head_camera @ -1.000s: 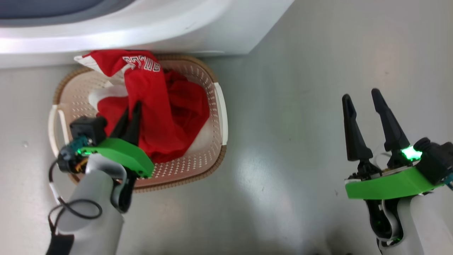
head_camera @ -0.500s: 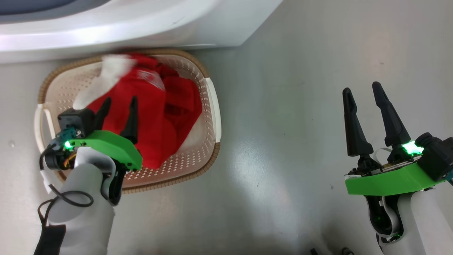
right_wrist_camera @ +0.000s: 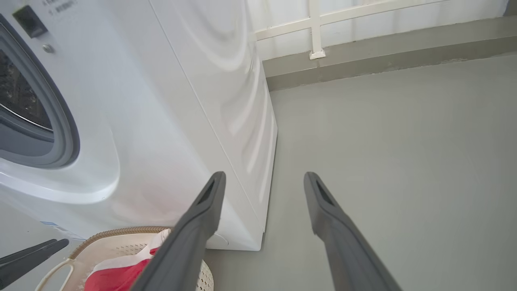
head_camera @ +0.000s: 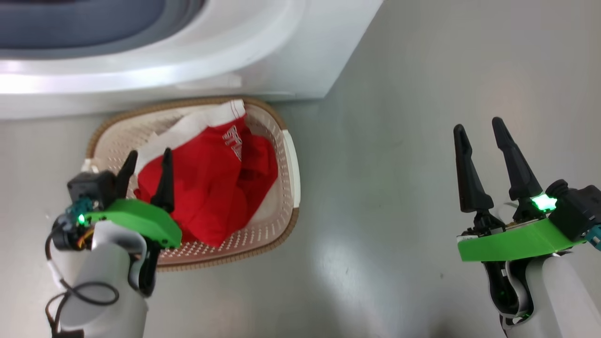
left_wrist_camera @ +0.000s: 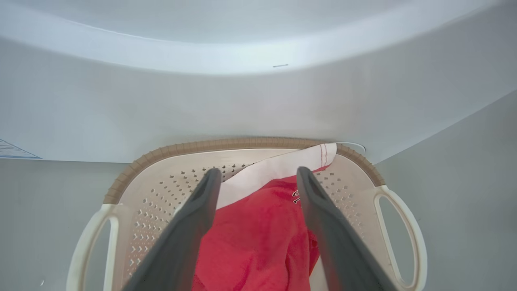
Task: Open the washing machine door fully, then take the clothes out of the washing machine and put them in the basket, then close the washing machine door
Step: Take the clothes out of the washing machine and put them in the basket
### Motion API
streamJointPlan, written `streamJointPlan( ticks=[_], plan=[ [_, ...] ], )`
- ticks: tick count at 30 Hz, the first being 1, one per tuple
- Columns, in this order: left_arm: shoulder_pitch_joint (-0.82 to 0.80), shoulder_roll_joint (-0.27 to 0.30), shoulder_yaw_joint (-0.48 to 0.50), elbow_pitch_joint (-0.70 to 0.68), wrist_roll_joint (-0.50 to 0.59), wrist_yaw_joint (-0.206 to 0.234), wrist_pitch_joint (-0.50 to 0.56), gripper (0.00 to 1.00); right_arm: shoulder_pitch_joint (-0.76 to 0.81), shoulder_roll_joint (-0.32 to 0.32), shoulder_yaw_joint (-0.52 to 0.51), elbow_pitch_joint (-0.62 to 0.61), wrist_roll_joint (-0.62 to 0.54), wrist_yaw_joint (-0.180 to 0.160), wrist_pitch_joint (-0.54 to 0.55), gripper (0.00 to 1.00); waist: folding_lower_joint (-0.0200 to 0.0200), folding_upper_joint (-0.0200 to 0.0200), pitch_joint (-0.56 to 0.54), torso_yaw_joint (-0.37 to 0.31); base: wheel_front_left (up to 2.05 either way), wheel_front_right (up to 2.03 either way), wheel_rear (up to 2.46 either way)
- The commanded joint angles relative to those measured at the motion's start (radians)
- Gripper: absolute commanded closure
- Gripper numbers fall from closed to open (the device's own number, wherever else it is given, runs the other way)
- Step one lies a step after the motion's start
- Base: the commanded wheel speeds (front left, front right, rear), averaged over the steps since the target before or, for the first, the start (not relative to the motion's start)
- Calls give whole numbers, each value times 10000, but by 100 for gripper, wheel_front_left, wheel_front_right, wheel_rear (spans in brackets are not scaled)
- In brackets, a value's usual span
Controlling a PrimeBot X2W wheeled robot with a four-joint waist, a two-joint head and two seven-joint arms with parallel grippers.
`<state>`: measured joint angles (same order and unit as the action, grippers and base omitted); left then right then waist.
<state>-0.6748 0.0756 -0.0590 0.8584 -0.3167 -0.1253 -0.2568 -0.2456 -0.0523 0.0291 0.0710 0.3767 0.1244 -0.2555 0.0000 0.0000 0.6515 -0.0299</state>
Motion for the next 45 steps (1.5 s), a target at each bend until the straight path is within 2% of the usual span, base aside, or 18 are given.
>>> streamJointPlan(
  ticks=[1,19,35,45],
  plan=[
    [524,254,361,-317,138,-53,-49,0,396,20,181,-142,-77,63,-63,0,0,0,-627,88,0,0,0],
    [2813,132,1198,-3553,1011,-54,-49,0,1478,-349,237,411,-2,63,-63,0,0,0,-3347,432,0,0,0],
    [5226,-33,1639,-6111,1392,-54,-49,0,2741,-542,113,450,217,63,-63,0,0,0,-4931,394,0,0,0],
    [6786,-165,2084,-7106,1469,-54,-49,0,3581,-460,-159,345,299,63,-63,0,0,0,-5428,336,0,0,0]
  ],
)
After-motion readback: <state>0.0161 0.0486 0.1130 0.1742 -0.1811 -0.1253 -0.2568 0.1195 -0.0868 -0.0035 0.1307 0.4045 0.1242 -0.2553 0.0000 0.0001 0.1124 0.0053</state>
